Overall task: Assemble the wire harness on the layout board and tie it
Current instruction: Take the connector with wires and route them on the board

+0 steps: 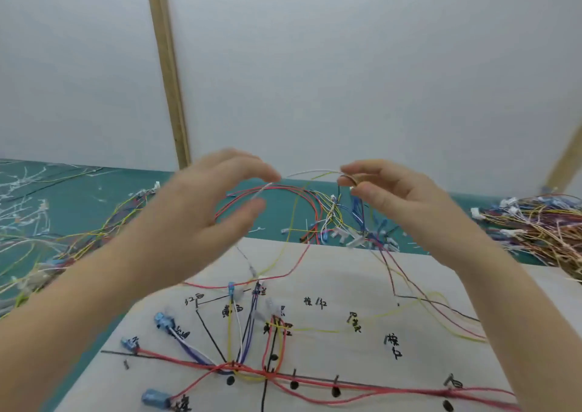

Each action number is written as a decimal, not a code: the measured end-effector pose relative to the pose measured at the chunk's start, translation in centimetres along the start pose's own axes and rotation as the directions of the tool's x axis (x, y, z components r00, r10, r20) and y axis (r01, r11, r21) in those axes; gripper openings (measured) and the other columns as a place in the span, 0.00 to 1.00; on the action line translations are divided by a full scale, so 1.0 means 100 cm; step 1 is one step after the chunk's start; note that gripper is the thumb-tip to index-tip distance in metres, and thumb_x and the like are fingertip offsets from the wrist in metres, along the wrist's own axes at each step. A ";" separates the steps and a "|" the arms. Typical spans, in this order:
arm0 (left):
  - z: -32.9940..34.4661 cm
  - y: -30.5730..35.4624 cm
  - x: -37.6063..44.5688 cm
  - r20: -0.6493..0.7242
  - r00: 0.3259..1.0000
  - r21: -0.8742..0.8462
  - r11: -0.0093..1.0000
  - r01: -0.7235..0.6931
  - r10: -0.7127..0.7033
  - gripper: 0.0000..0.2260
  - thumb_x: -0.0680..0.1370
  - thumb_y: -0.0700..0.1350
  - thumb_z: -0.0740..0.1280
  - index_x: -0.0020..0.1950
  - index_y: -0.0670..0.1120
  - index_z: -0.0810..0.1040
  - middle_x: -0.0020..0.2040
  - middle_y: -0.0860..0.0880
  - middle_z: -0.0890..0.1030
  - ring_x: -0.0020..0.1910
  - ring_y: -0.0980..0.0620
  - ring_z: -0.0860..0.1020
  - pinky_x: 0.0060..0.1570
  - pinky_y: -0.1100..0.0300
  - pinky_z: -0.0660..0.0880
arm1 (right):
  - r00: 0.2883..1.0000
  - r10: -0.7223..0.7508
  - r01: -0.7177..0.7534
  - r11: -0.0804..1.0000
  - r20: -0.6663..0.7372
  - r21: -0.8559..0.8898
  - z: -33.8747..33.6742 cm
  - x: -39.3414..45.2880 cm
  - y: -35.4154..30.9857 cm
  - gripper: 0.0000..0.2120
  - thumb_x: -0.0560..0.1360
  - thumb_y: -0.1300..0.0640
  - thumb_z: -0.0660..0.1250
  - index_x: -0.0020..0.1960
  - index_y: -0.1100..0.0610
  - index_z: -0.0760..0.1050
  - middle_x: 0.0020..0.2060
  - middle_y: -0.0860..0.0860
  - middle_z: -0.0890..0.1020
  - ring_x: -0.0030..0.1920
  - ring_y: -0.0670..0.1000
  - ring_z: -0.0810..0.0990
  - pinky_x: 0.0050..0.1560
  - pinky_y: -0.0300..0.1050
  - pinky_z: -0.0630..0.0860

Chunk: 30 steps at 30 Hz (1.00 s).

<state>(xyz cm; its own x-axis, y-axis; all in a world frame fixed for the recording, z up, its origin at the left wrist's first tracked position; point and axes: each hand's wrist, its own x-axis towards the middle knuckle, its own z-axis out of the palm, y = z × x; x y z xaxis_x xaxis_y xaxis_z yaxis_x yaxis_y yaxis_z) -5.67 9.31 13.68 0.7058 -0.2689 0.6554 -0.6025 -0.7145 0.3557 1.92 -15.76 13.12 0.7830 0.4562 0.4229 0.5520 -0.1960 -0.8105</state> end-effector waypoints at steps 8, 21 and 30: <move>0.110 0.018 0.048 0.177 0.982 -0.003 0.998 0.065 -0.063 0.09 0.77 0.44 0.63 0.56 0.49 0.77 0.54 0.51 0.75 0.57 0.51 0.70 0.59 0.60 0.64 | 0.935 0.354 -0.298 0.828 0.031 -0.476 -0.069 -0.048 0.029 0.18 0.72 0.50 0.68 0.55 0.32 0.68 0.55 0.33 0.75 0.53 0.34 0.75 0.56 0.36 0.72; 0.119 0.015 0.060 0.543 0.833 -0.075 0.981 0.178 -0.110 0.07 0.78 0.50 0.60 0.50 0.53 0.77 0.38 0.65 0.73 0.40 0.65 0.72 0.38 0.75 0.66 | 0.666 0.746 -0.356 0.313 -0.004 -0.881 -0.093 -0.083 0.090 0.08 0.71 0.55 0.66 0.42 0.43 0.68 0.38 0.41 0.74 0.37 0.37 0.71 0.35 0.30 0.67; 0.101 0.053 0.073 0.500 0.866 -0.202 0.975 0.094 0.020 0.06 0.77 0.51 0.62 0.48 0.55 0.78 0.37 0.63 0.75 0.36 0.68 0.71 0.34 0.76 0.67 | 0.699 0.712 -0.651 0.671 0.064 -0.355 -0.105 -0.055 0.041 0.03 0.75 0.66 0.63 0.44 0.60 0.70 0.37 0.55 0.84 0.30 0.47 0.75 0.30 0.39 0.74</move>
<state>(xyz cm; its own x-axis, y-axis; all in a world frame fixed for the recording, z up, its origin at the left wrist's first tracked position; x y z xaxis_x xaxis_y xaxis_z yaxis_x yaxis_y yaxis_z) 0.05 -2.96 13.59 0.7855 -0.5698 0.2415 -0.5960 -0.5914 0.5431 2.85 -28.19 11.75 0.9221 0.2350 -0.3074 -0.0374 -0.7366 -0.6753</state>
